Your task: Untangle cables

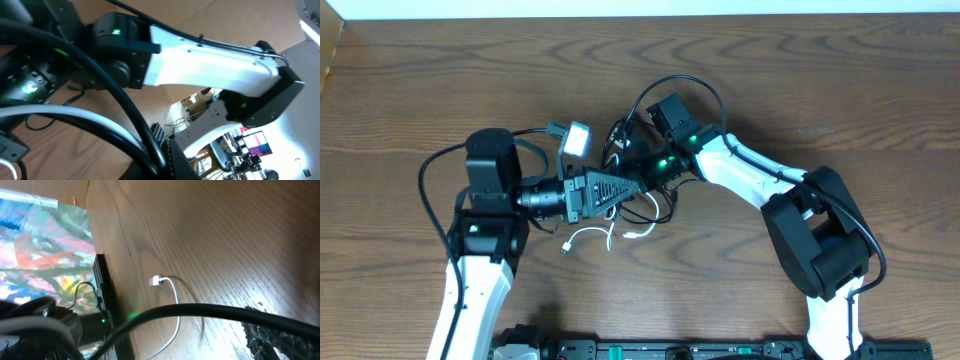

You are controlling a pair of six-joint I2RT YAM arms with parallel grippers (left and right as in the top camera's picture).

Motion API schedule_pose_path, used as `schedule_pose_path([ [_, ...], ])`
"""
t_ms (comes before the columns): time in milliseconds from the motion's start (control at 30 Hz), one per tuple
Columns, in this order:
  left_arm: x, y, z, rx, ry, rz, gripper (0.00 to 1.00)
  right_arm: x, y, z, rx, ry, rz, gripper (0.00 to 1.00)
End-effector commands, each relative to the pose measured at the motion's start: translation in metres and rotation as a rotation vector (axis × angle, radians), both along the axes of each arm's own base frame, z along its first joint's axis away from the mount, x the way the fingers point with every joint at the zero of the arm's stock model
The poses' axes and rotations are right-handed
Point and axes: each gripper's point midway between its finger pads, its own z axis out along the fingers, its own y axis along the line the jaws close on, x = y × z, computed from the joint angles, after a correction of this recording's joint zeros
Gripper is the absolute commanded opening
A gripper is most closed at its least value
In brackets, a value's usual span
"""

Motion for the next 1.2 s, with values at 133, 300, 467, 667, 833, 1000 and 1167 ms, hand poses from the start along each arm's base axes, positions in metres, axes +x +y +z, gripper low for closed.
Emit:
schedule_pose_path([
  [133, -0.019, 0.000, 0.026, -0.030, -0.053, -0.033, 0.08, 0.030, -0.042, -0.034, -0.277, -0.056, -0.177, 0.99],
  [300, -0.022, 0.000, 0.025, -0.031, -0.032, -0.036, 0.08, 0.049, -0.083, -0.055, -0.459, -0.096, -0.272, 0.99],
  [467, -0.022, 0.000, 0.025, -0.031, -0.031, -0.036, 0.08, 0.061, -0.107, -0.062, -0.525, -0.112, -0.313, 0.99],
  [667, -0.030, -0.001, 0.028, -0.051, -0.030, -0.081, 0.08, 0.078, -0.146, -0.073, -0.691, -0.177, -0.392, 0.99],
  [833, -0.034, -0.001, 0.030, -0.063, -0.029, -0.108, 0.08, 0.088, -0.172, -0.077, -0.806, -0.224, -0.443, 0.99],
  [1000, -0.035, -0.001, 0.030, -0.063, -0.029, -0.108, 0.08, 0.095, -0.195, -0.079, -0.915, -0.271, -0.481, 0.99],
  [1167, -0.035, -0.001, 0.030, -0.064, -0.029, -0.110, 0.07, 0.101, -0.220, -0.078, -1.041, -0.331, -0.518, 0.99],
])
